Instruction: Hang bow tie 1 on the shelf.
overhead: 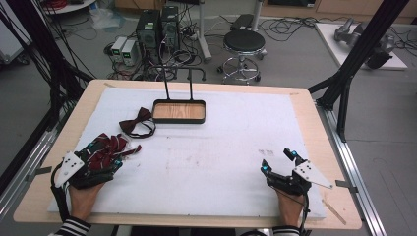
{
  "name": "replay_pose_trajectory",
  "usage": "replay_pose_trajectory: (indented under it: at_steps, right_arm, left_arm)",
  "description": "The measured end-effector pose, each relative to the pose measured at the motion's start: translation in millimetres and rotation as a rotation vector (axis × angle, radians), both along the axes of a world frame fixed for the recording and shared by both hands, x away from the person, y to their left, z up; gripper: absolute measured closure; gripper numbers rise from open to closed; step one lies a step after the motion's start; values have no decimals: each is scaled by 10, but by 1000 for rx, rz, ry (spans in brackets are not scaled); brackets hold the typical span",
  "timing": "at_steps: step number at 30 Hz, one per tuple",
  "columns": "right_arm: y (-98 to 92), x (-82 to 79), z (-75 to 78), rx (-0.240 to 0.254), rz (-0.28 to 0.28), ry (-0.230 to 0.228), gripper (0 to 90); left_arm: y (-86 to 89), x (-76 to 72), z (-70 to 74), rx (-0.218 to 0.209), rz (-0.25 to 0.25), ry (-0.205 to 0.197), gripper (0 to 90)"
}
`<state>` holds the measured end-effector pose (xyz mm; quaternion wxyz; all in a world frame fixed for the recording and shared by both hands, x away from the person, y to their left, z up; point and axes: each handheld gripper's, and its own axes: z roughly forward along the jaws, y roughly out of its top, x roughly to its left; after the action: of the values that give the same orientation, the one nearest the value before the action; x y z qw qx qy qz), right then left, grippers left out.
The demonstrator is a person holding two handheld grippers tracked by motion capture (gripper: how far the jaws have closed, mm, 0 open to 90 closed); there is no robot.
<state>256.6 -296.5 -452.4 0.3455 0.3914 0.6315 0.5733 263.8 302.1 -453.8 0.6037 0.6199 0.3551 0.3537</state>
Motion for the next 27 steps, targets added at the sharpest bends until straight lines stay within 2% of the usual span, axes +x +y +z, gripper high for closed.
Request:
replay_pose_trajectory:
  at_steps: [15,19,22,27]
  right_arm:
    - [-1,-11,-3,8,-1,-5,97]
    - [2,-14,-3,7,-4,-7,97]
    - [-1,-13,-3,7,-5,-5,97]
    - [10,-14,-3,-1,-8,-5,97]
  left_arm:
    - [18,12,3,-17,-4,12,129]
    - [55,21,12,-9,4,13,128]
    - [105,11,53,-18,15,11,128]
    - [184,-10,178,7,33,10,128]
